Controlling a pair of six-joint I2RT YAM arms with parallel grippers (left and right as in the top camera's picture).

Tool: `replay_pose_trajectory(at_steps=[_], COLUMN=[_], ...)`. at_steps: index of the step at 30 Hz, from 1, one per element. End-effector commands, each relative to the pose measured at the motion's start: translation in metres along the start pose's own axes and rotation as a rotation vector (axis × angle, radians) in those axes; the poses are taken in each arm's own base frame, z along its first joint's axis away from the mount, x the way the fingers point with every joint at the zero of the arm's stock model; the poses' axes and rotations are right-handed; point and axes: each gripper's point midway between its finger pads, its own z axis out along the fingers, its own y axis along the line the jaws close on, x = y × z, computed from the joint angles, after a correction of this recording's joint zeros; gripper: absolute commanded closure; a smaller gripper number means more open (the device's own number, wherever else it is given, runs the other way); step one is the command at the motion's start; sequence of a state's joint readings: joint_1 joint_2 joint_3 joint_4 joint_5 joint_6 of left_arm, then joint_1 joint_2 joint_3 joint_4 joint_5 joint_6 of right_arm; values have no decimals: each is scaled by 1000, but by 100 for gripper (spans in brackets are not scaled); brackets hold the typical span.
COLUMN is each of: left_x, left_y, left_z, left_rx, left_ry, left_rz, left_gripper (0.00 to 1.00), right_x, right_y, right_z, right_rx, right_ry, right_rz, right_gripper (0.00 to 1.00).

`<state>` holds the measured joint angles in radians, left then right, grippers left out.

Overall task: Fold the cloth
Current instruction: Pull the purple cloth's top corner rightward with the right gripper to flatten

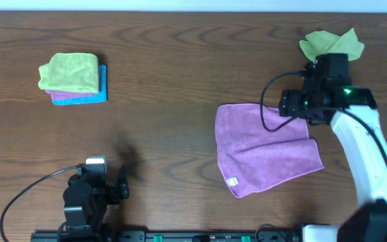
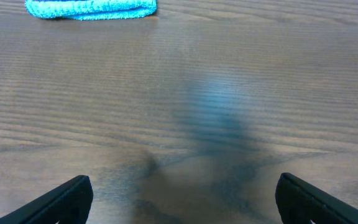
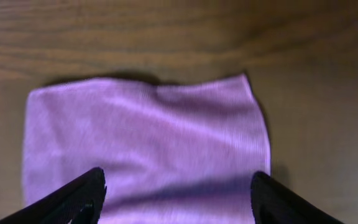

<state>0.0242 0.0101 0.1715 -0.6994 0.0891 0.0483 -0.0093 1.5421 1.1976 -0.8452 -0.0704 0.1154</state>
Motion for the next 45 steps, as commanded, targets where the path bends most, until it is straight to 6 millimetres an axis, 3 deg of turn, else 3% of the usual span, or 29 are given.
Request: replay_pose_trajectory(at_steps=[1,7,15,26,32,37,45], left_x=[9,9,9,9,9,9,9], left_y=[2,2,2,2,2,3,3], left_z=[2,2,2,2,2,2,2], left_rx=[-13,-13,-13,-13,-14,-17,-17], left_ry=[28,28,28,28,28,28,28], left_rz=[-10,-10,-10,-10,-10,-10,-10], left_gripper=[5,5,5,5,5,5,5], right_x=[2,8,2,-1,5,13,9], right_y=[-12,-58,-92,-87,-79,-73,-63], right_z=[34,82,95,97,110,123,132], right_rx=[36,200,204,97,47,4,-63], right_ry=[64,137,116,102,131,168,155], right_rz=[-53,-14,74,116,121,130,143], right_gripper=[27,31,35,38,41,48,63])
